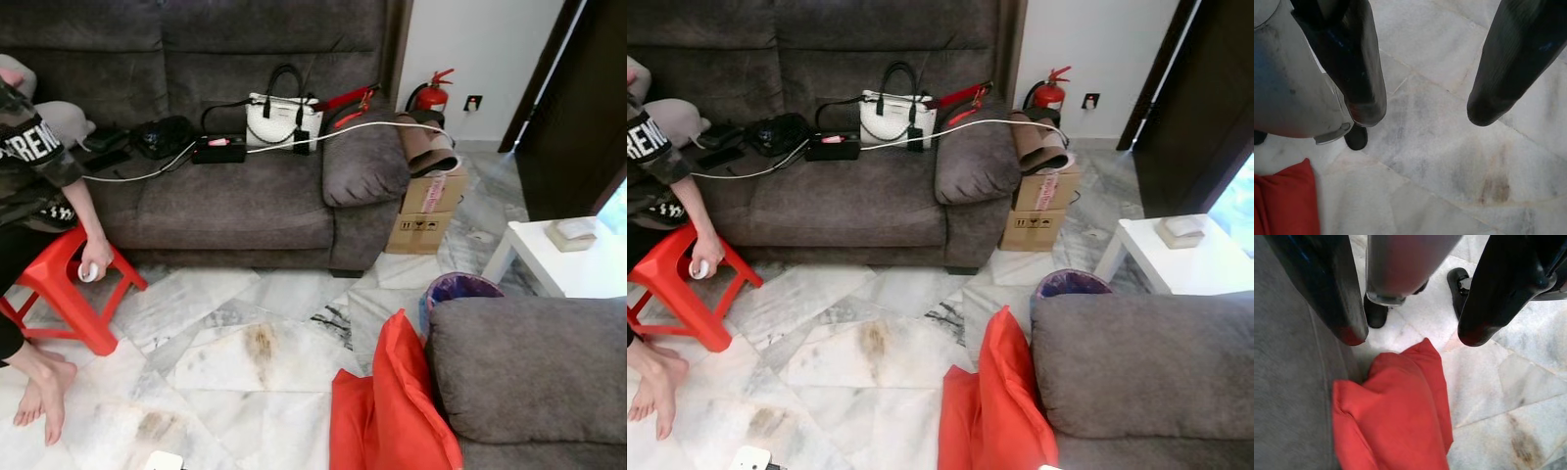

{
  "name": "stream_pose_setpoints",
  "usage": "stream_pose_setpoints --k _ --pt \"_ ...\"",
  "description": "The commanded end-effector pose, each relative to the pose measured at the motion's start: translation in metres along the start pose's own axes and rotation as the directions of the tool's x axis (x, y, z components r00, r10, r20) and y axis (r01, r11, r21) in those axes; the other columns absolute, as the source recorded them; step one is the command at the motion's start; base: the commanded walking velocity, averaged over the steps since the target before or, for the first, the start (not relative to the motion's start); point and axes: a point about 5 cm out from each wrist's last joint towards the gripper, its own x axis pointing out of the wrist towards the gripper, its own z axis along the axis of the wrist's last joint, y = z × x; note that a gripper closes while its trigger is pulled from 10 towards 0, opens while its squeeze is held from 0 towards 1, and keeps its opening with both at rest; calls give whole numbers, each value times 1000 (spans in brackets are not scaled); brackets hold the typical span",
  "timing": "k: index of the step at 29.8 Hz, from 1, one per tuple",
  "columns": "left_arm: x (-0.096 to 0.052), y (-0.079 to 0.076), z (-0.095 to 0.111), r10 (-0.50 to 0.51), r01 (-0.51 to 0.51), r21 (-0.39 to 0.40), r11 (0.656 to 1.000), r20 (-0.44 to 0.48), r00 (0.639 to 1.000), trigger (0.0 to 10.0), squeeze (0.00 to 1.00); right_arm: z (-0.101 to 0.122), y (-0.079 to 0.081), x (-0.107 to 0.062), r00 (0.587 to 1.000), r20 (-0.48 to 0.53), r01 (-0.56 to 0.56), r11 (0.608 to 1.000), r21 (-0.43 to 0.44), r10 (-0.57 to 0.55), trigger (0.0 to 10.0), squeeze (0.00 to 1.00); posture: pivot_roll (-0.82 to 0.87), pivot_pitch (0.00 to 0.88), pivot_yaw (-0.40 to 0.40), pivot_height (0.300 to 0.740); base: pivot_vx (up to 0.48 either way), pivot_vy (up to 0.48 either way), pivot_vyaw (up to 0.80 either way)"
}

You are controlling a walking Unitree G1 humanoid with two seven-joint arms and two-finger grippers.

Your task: Move the pillow to the sofa from floor

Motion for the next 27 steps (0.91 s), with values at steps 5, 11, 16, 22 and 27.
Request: stream_pose_setpoints --k 5,11,16,22,27 --pt "-4 8 -13 20 -21 -21 1000 -62 998 10000 0 -3 0 -1 1000 -11 2 1000 0 -2 10000 0 103 94 59 740 0 0 0" --pt "-4 7 -15 25 -27 -24 999 -76 997 10000 0 -3 0 -1 1000 -11 1 1000 0 -1 10000 0 106 94 59 740 0 0 0" --pt "-4 6 -15 23 -25 -22 999 -77 997 10000 0 -3 1 -1 1000 -11 0 1000 0 0 10000 0 105 92 59 740 0 0 0" --pt "-4 5 -15 15 -17 -25 1000 -72 997 10000 0 -3 1 -1 1000 -11 -1 1000 0 1 10000 0 104 91 59 740 302 0 0" --pt "-6 7 -20 17 -19 -22 1000 -84 996 10000 0 -4 1 -1 1000 -12 -2 1000 0 2 10000 0 106 93 61 740 343 0 0"
